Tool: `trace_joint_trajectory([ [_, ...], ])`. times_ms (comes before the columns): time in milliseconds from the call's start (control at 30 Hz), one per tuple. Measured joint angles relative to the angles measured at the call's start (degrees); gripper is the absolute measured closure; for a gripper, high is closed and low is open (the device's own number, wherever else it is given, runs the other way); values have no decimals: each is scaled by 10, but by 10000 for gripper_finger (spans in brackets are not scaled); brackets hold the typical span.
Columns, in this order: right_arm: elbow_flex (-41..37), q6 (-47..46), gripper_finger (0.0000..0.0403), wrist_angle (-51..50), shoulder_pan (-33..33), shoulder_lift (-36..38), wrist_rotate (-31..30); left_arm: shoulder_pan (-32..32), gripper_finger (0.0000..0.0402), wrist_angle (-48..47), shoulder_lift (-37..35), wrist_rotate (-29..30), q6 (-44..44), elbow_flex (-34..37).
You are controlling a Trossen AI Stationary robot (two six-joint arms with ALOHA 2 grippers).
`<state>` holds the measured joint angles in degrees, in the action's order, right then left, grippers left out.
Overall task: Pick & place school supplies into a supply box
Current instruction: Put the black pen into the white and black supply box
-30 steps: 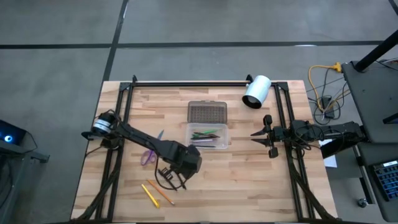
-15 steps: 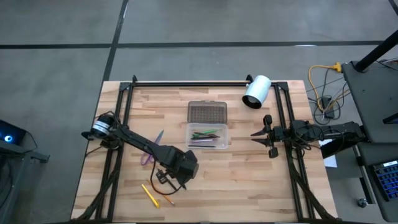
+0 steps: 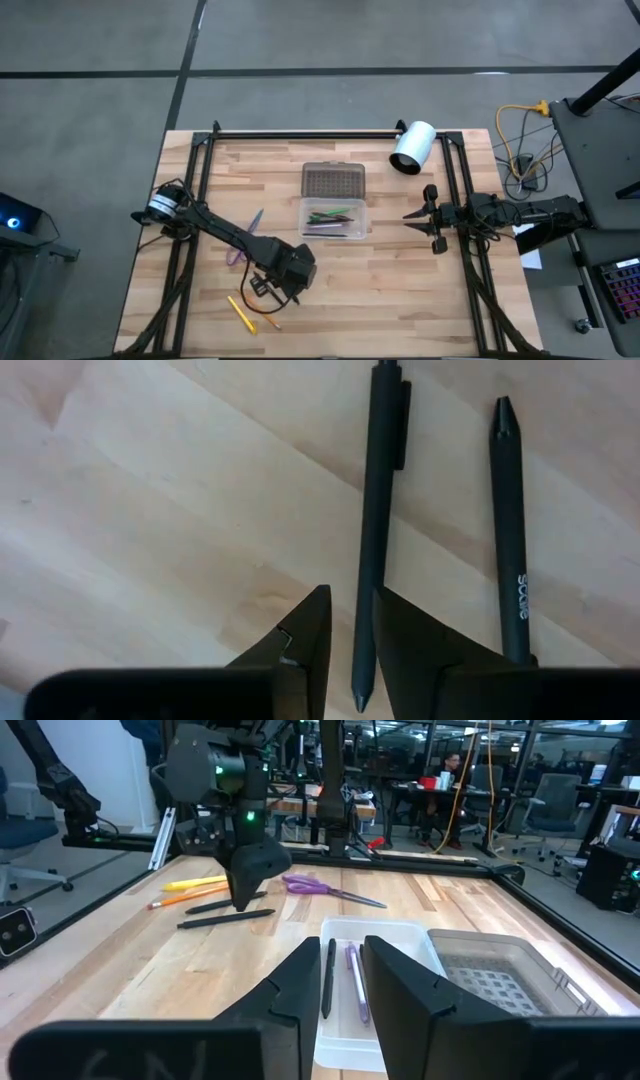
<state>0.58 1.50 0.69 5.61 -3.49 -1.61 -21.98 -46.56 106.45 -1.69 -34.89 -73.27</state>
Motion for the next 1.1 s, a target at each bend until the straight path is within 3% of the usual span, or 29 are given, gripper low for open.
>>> trace_joint_trajectory([
  [1100, 0, 0, 332, 0, 0, 0, 0, -2, 341, 86, 0, -11, 16, 65],
])
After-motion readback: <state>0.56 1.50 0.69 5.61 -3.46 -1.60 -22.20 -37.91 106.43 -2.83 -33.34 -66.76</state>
